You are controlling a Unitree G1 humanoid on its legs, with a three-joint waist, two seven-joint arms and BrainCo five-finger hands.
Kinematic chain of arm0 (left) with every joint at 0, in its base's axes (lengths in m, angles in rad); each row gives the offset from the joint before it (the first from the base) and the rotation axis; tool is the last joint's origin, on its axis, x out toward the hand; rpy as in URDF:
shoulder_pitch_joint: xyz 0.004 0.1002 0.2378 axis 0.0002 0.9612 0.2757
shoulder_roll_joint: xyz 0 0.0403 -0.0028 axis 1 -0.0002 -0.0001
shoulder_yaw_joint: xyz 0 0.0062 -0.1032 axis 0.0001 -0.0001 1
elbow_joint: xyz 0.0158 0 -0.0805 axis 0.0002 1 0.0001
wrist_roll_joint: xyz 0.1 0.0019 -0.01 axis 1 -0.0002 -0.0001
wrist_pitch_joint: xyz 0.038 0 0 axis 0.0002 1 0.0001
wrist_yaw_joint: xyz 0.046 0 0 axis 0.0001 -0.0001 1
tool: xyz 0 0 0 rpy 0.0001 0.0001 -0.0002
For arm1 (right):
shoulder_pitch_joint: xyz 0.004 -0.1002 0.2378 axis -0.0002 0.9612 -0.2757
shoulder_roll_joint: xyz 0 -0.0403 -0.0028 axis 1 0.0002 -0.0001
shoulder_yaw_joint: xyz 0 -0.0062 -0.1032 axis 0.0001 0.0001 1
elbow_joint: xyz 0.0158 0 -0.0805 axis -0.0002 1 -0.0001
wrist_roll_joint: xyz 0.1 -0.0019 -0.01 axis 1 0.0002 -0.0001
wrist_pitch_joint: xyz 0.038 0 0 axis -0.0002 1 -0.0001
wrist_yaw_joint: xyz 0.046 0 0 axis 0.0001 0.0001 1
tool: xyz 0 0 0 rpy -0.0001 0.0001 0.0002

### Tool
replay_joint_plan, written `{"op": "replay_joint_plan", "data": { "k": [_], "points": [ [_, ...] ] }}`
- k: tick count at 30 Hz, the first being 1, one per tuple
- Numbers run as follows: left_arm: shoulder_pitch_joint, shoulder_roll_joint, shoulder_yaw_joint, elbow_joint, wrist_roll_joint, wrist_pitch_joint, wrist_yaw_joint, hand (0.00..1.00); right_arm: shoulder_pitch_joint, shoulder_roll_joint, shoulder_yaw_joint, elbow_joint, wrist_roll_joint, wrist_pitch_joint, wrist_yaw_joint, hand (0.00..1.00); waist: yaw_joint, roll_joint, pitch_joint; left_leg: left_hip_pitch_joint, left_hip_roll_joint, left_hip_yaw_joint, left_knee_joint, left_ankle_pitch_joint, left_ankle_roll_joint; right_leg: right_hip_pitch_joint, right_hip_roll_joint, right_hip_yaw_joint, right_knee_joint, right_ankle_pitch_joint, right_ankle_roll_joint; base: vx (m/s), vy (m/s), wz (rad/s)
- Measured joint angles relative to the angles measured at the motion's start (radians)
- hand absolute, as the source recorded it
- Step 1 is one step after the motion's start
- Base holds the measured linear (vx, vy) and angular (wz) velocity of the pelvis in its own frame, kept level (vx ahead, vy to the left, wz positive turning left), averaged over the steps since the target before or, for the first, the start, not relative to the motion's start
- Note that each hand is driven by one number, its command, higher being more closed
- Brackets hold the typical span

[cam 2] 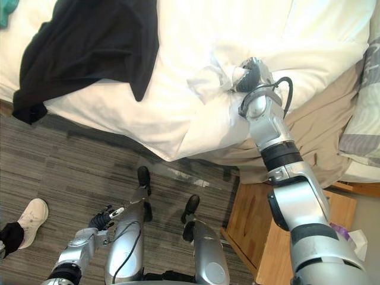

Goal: Tidy the bed and pick cloth on bed and put in laundry

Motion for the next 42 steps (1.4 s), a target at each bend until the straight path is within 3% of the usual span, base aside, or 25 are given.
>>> {"op": "replay_joint_plan", "data": {
  "k": [5, 9, 12, 14, 15, 19, 22, 24, 27, 31, 34, 38, 42],
  "points": [
    [0.001, -0.01, 0.0, -0.039, -0.02, 0.027, 0.002, 0.0, 0.12, 0.002, -0.063, -0.084, 0.041, -0.033, -0.023, 1.0, -0.001, -0.001, 0.001, 0.067, 0.0, 0.021, -0.019, 0.0, -0.003, 0.057, 0.001, 0.011, -0.014, 0.0, 0.0, 0.05, -0.02, -0.07],
    [0.041, -0.012, 0.003, -0.084, -0.017, 0.043, 0.023, 0.0, 0.338, 0.038, -0.184, -0.246, 0.136, -0.055, -0.063, 1.0, -0.008, -0.01, -0.003, 0.198, -0.013, 0.059, -0.094, 0.009, -0.016, 0.148, 0.001, 0.043, -0.047, 0.0, 0.002, 0.04, -0.011, -0.21],
    [0.099, -0.012, 0.003, -0.087, -0.015, 0.048, 0.032, 0.0, 0.514, 0.11, -0.269, -0.328, 0.189, -0.072, -0.108, 1.0, -0.054, -0.034, -0.035, 0.271, -0.027, 0.089, -0.185, 0.044, -0.023, 0.177, 0.0, 0.056, -0.06, -0.007, 0.014, 0.04, 0.003, -0.19],
    [0.128, -0.02, 0.005, -0.086, -0.006, 0.053, 0.046, 0.0, 0.632, 0.162, -0.307, -0.352, 0.201, -0.076, -0.134, 1.0, -0.064, -0.057, -0.066, 0.295, -0.029, 0.103, -0.185, 0.041, -0.028, 0.194, 0.0, 0.079, -0.07, -0.005, 0.018, 0.11, -0.009, -0.2],
    [0.136, -0.021, 0.003, -0.081, 0.005, 0.055, 0.048, 0.0, 0.711, 0.184, -0.325, -0.371, 0.213, -0.078, -0.15, 0.0, -0.071, -0.057, -0.097, 0.305, -0.032, 0.106, -0.185, 0.038, -0.032, 0.203, -0.002, 0.081, -0.07, -0.006, 0.021, 0.14, -0.016, -0.1],
    [0.173, -0.052, 0.003, -0.075, 0.013, 0.06, 0.062, 0.0, 0.859, 0.266, -0.371, -0.388, 0.254, -0.12, -0.187, 0.0, -0.104, -0.036, -0.17, 0.376, -0.043, 0.113, -0.186, 0.028, -0.042, 0.266, -0.016, 0.088, -0.072, -0.012, 0.031, 0.1, -0.001, -0.08],
    [0.219, -0.094, 0.003, -0.05, 0.012, 0.06, 0.057, 0.0, 0.952, 0.331, -0.407, -0.408, 0.329, -0.171, -0.203, 0.0, -0.111, 0.008, -0.233, 0.416, -0.048, 0.128, -0.191, 0.006, -0.046, 0.3, -0.02, 0.107, -0.091, -0.022, 0.044, 0.03, 0.027, -0.13],
    [0.228, -0.115, 0.011, -0.015, 0.013, 0.049, 0.055, 0.0, 1.007, 0.379, -0.449, -0.396, 0.487, -0.215, -0.207, 0.0, -0.123, 0.047, -0.269, 0.425, -0.05, 0.128, -0.192, 0.003, -0.049, 0.312, -0.027, 0.108, -0.101, -0.03, 0.054, -0.01, 0.041, 0.01],
    [0.247, -0.134, 0.026, 0.005, 0.011, 0.043, 0.055, 0.0, 1.029, 0.449, -0.469, -0.355, 0.647, -0.271, -0.201, 0.0, -0.141, 0.066, -0.284, 0.458, -0.048, 0.15, -0.192, -0.013, -0.056, 0.347, -0.027, 0.113, -0.111, -0.032, 0.057, 0.01, 0.014, -0.1],
    [0.261, -0.15, 0.065, 0.008, 0.012, 0.043, 0.038, 0.0, 1.091, 0.553, -0.47, -0.327, 0.796, -0.349, -0.172, 0.0, -0.137, 0.064, -0.307, 0.511, -0.043, 0.209, -0.192, -0.038, -0.059, 0.377, -0.033, 0.141, -0.12, -0.035, 0.062, 0.05, 0.006, -0.29],
    [0.271, -0.16, 0.071, 0.011, 0.011, 0.046, 0.02, 0.0, 1.198, 0.587, -0.482, -0.282, 0.807, -0.366, -0.182, 0.0, -0.138, 0.056, -0.349, 0.521, -0.051, 0.231, -0.192, -0.051, -0.056, 0.389, -0.045, 0.145, -0.121, -0.029, 0.059, 0.14, 0.003, -0.12],
    [0.275, -0.175, 0.089, 0.011, 0.01, 0.06, -0.009, 0.0, 1.26, 0.586, -0.513, -0.269, 0.818, -0.385, -0.213, 0.0, -0.147, 0.057, -0.361, 0.556, -0.062, 0.261, -0.193, -0.078, -0.064, 0.414, -0.06, 0.155, -0.122, -0.03, 0.061, 0.09, 0.024, -0.21],
    [0.277, -0.179, 0.091, 0.011, 0.008, 0.074, -0.031, 0.0, 1.277, 0.587, -0.539, -0.279, 0.75, -0.376, -0.322, 0.0, -0.152, 0.056, -0.375, 0.572, -0.069, 0.273, -0.193, -0.093, -0.066, 0.423, -0.069, 0.158, -0.122, -0.035, 0.069, 0.05, 0.012, -0.06]
  ]
}}
